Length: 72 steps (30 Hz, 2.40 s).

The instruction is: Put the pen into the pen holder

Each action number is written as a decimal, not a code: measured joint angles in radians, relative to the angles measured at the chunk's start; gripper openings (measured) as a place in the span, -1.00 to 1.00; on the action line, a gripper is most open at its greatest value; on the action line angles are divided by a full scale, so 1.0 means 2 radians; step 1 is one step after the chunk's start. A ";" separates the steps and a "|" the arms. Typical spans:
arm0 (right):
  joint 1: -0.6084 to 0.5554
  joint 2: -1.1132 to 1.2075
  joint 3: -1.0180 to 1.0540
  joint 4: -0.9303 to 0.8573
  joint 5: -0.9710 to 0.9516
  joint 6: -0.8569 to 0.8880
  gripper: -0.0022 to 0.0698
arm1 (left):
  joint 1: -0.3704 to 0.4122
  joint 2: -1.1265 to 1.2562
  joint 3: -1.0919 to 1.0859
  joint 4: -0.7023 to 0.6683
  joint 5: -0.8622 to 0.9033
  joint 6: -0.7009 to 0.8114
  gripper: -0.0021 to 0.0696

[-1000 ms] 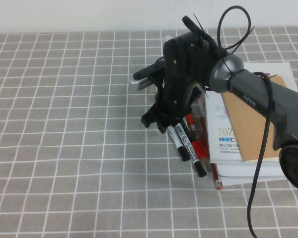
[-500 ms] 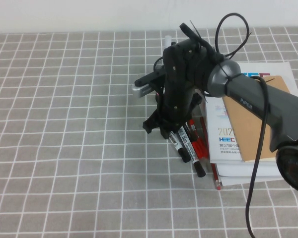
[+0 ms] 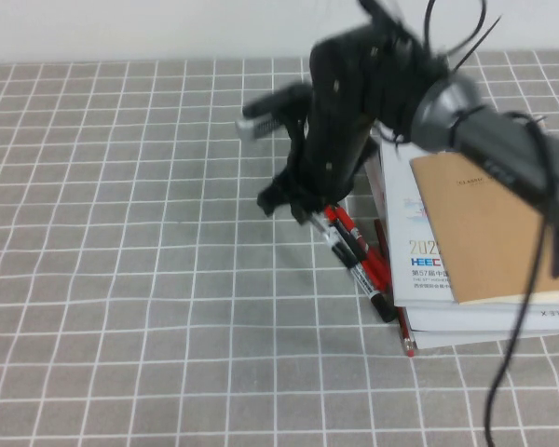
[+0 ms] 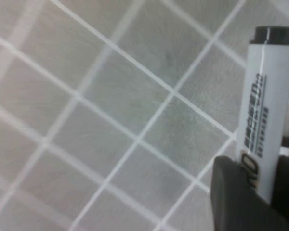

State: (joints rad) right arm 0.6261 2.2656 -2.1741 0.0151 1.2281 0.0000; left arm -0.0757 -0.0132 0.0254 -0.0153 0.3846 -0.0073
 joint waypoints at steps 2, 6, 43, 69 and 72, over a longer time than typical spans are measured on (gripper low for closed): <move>0.007 -0.032 0.015 -0.002 0.000 0.000 -0.65 | 0.000 0.000 0.000 0.000 0.000 0.000 -0.96; 0.022 -0.116 0.118 -0.002 -0.073 0.000 -0.65 | 0.000 0.000 0.000 0.000 0.000 0.000 -0.96; -0.046 -0.096 0.373 0.016 -0.922 0.000 -0.38 | 0.000 0.000 0.000 0.000 0.000 0.000 -0.96; -0.050 -0.505 0.693 -0.025 -0.728 0.000 -0.97 | 0.000 0.000 0.000 0.000 0.000 0.000 -0.96; -0.050 -0.591 0.737 -0.025 -0.706 0.000 -0.97 | 0.000 0.000 0.000 0.000 0.000 0.000 -0.96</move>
State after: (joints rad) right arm 0.5265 1.0845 -0.7007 -0.0339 -0.1840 0.0000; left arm -0.0757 -0.0132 0.0254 -0.0153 0.3846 -0.0073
